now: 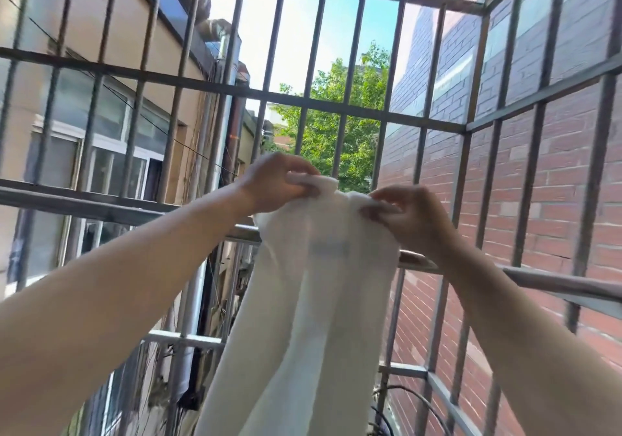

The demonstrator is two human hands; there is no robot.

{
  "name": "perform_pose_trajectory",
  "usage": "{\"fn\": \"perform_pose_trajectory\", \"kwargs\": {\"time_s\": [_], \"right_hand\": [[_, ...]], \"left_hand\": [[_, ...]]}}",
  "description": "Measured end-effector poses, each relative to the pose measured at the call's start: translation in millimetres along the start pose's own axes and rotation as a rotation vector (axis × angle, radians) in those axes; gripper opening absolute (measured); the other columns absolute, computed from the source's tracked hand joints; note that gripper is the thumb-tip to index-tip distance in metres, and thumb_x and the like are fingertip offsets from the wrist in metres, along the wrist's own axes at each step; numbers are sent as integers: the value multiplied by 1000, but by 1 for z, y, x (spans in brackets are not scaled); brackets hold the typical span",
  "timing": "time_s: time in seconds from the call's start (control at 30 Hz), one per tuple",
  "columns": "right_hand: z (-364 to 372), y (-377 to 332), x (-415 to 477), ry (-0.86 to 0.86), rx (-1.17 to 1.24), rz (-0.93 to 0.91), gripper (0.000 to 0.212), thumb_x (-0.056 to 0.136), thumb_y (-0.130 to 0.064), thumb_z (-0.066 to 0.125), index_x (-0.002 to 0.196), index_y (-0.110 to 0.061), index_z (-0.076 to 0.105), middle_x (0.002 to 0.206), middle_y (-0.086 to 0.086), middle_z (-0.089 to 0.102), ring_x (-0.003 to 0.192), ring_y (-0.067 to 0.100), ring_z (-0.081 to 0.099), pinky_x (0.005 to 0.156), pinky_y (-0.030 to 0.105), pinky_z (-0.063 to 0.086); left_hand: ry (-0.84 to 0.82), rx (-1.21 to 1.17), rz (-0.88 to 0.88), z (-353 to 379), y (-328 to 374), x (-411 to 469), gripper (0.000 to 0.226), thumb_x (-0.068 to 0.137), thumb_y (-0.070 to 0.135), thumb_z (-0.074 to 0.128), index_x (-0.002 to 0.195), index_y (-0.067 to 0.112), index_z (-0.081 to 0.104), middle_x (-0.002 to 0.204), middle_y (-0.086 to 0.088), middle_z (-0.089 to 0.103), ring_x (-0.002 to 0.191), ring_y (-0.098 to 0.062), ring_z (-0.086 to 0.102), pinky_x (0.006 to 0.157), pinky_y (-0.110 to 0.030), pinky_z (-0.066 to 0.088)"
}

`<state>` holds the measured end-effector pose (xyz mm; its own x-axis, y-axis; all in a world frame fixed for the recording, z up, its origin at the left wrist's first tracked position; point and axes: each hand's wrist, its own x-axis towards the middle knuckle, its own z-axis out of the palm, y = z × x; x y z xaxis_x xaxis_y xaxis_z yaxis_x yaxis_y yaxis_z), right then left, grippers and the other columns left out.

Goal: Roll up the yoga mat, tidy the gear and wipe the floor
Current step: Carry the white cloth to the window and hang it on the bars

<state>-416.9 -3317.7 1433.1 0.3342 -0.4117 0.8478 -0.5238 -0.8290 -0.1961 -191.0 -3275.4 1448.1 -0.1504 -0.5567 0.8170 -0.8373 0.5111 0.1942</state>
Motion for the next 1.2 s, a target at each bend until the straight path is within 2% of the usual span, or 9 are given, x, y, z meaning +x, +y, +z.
{"fn": "perform_pose_trajectory", "kwargs": {"time_s": [0.1, 0.2, 0.33, 0.47, 0.7, 0.87, 0.97, 1.1, 1.2], "right_hand": [[10, 10, 18, -92, -47, 146, 28, 74, -31, 77, 97, -15, 72, 89, -2, 68, 80, 10, 62, 61, 9, 47], [15, 11, 17, -204, -79, 157, 31, 75, -36, 75, 95, -12, 71, 91, -1, 70, 82, 11, 65, 71, 22, 54], [9, -11, -10, -200, 5, 26, 29, 75, -42, 70, 90, -17, 73, 87, -9, 70, 72, -3, 61, 58, 6, 44], [14, -26, -33, -202, -150, -84, 32, 68, -47, 75, 88, -22, 74, 86, -13, 67, 76, 2, 60, 64, 7, 39], [22, -27, -45, -119, -238, -146, 40, 65, -43, 80, 97, -21, 72, 99, -2, 71, 85, 13, 64, 81, 30, 52], [22, -20, -52, 59, -259, -118, 29, 63, -36, 83, 82, -17, 73, 90, -1, 69, 77, 16, 62, 76, 24, 49], [20, -17, -55, 82, -223, -108, 20, 68, -30, 82, 80, -16, 75, 85, -1, 71, 73, 14, 63, 76, 25, 51], [19, -18, -54, 72, -185, -90, 9, 74, -20, 77, 82, -15, 76, 85, -1, 73, 74, 14, 65, 76, 29, 54], [15, -18, -50, 100, -194, -49, 6, 77, -16, 74, 82, -15, 76, 82, 1, 73, 70, 12, 61, 69, 21, 48]], "left_hand": [[-141, 95, -131, 5, -10, 10, 34, 81, 34, 69, 112, 22, 63, 110, 4, 63, 90, -10, 54, 66, -13, 37], [-326, 144, -166, 6, -13, -3, 31, 86, 36, 61, 113, 20, 64, 113, 3, 65, 92, -8, 57, 81, -21, 43], [-274, 115, -89, -5, -9, -32, 18, 86, 40, 58, 99, 30, 66, 101, 10, 65, 85, -6, 61, 76, -30, 52], [-245, 120, -32, -6, -3, -59, 20, 86, 40, 60, 103, 31, 66, 98, 14, 62, 87, -6, 58, 68, -18, 43], [-43, 156, 36, 4, -1, -85, 35, 75, 41, 72, 107, 31, 64, 112, 8, 63, 95, -11, 60, 83, -37, 52], [109, 200, 80, 11, 4, -96, 42, 68, 51, 73, 103, 28, 66, 108, 11, 62, 94, -10, 60, 78, -35, 54], [100, 275, 58, 18, 8, -100, 57, 62, 60, 72, 109, 29, 62, 110, 12, 61, 99, -12, 58, 78, -36, 53], [105, 303, 63, 26, 6, -95, 39, 72, 28, 71, 110, 23, 65, 107, 7, 63, 96, -18, 59, 80, -37, 53], [85, 187, 53, 19, 2, -85, 31, 75, 13, 66, 105, 21, 71, 103, 3, 69, 90, -17, 65, 82, -28, 52]]}}
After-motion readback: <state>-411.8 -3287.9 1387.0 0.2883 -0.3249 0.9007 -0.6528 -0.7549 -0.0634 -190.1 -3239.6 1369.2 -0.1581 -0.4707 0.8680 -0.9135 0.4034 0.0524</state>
